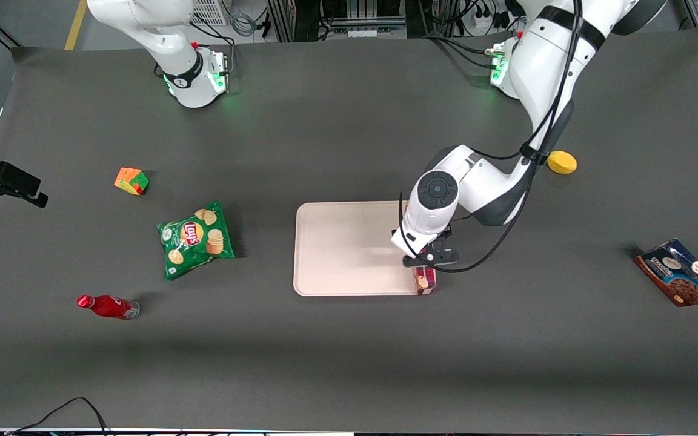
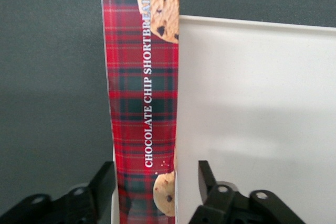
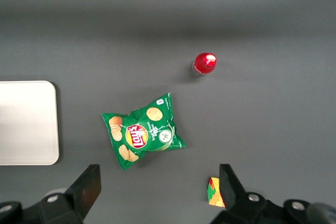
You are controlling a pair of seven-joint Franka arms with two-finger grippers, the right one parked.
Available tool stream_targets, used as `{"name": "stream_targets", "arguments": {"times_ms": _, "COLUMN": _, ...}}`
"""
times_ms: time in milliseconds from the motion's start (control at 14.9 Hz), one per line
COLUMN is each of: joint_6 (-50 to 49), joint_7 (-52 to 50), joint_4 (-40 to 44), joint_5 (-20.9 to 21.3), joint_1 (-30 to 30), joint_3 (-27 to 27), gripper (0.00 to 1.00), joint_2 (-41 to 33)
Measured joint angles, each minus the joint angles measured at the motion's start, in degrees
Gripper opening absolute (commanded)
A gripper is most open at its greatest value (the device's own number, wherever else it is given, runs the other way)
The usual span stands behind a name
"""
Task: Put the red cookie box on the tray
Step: 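Lower the red cookie box upright onto the tray's edge and release, then raise the left gripper and withdraw it away from the tray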
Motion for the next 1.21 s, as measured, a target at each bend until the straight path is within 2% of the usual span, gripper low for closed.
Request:
{"name": "stream_targets", "arguments": {"times_ms": 537, "joint_6": -0.1, "joint_7": 2.5, "joint_4": 1.5, "joint_5": 0.0, "joint_1": 1.2, "joint_3": 0.6, "gripper": 1.0, "joint_2": -3.7}}
{"name": "stream_targets", "arguments": {"times_ms": 805, "joint_6": -7.7, "joint_7": 7.8, "joint_4": 4.1, "joint_5": -0.1, "joint_1": 4.1, "joint_3": 1.7, "gripper": 1.0, "joint_2": -8.5}}
{"name": "stream_targets", "arguments": {"times_ms": 872, "joint_6": -10.1, "joint_7": 10.0, "joint_4": 5.2, "joint_5": -0.7, "joint_1": 4.9, "joint_3": 1.9, "gripper": 1.0, "joint_2": -10.0}}
{"name": "stream_targets", "arguments": {"times_ms": 1074, "joint_6": -15.9, "joint_7": 16.6, "joint_4": 6.7, "joint_5": -7.4, "joint_1": 7.0, "joint_3": 4.5, "gripper": 1.0, "joint_2": -16.3}}
{"name": "stream_targets", "arguments": {"times_ms": 1208, "joint_6": -20.7, "joint_7": 20.7, "joint_4": 6.8, "joint_5": -9.5, "joint_1": 8.3, "joint_3": 6.6, "gripper": 1.0, "joint_2": -21.0}}
